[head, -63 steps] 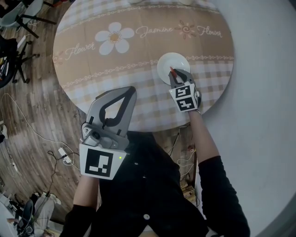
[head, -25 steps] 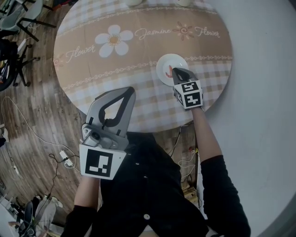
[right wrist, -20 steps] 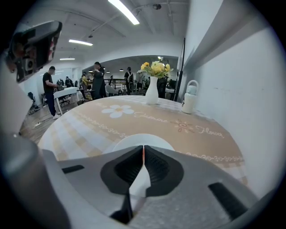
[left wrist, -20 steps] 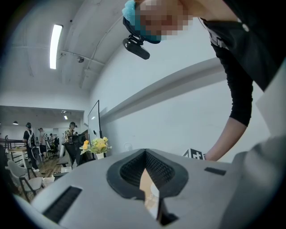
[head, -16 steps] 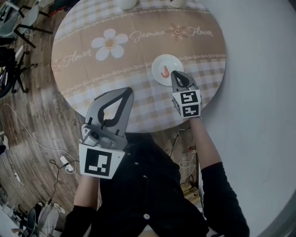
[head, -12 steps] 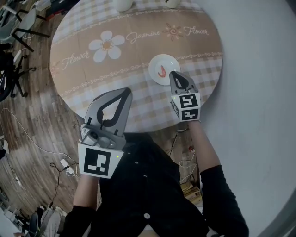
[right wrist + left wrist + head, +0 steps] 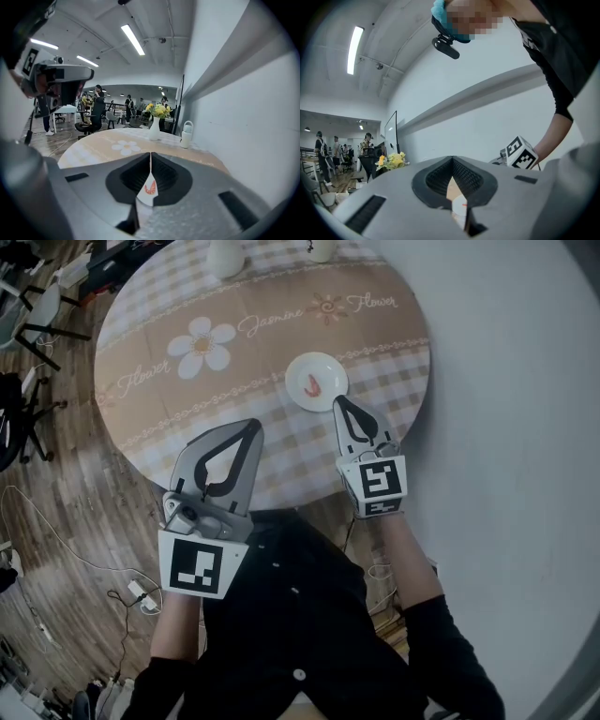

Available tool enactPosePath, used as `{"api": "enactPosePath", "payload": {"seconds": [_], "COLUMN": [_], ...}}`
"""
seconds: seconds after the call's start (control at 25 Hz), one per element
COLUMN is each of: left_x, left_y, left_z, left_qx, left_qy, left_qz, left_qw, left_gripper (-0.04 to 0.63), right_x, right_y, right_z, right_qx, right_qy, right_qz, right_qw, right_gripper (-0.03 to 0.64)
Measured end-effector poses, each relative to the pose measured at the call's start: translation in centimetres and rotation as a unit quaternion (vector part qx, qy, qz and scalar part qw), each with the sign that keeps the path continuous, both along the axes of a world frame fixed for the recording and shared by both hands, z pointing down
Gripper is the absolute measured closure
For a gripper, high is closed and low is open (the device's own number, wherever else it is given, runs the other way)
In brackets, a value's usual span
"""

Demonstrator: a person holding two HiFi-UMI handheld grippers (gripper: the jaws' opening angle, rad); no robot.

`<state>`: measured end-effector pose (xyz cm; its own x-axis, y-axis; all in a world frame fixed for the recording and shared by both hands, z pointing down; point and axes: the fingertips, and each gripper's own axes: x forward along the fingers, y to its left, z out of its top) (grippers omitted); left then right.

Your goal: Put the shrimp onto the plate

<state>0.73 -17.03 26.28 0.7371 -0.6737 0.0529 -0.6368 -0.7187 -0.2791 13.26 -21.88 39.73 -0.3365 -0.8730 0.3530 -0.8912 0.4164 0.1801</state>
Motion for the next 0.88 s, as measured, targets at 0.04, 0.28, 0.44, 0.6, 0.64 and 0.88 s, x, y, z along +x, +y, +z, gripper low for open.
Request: {"api": "enactPosePath", "payload": {"seconds": [0.04,0.28,0.44,0.6,0.64,0.88], "left_x": [0.0,0.2,0.6,1.1,1.3,2.0], "left_y": [0.1,0.8,1.2,1.4,1.4,1.7], "left_z": [-0.2,-0.7,-1.3,-1.9,-2.0,-2.9], "left_qx": [0.002,0.007,0.013,0.018,0.02,0.029], "left_qy": [0.0,-0.001,-0.001,0.005,0.006,0.008], "left_qz": [0.001,0.006,0.016,0.022,0.024,0.039], "left_qw": [1.0,1.0,0.9998,0.9996,0.9995,0.9988], "left_gripper": [0.594,0.594,0.594,0.594,0.594,0.594], "right_x": [-0.1,0.1,0.3,0.6,0.7,0.9], "right_y": [0.4,2.4,3.7,4.9,5.2,6.8], "right_z": [-0.7,-4.9,-7.3,-9.4,-9.9,-12.3], "right_qx": [0.006,0.049,0.064,0.089,0.094,0.119], "right_qy": [-0.003,-0.017,-0.019,-0.017,-0.016,-0.016], "right_qz": [0.001,0.017,0.032,0.039,0.04,0.051], "right_qw": [1.0,0.999,0.997,0.995,0.995,0.991], "right_gripper": [0.611,0.611,0.611,0.611,0.612,0.614]}}
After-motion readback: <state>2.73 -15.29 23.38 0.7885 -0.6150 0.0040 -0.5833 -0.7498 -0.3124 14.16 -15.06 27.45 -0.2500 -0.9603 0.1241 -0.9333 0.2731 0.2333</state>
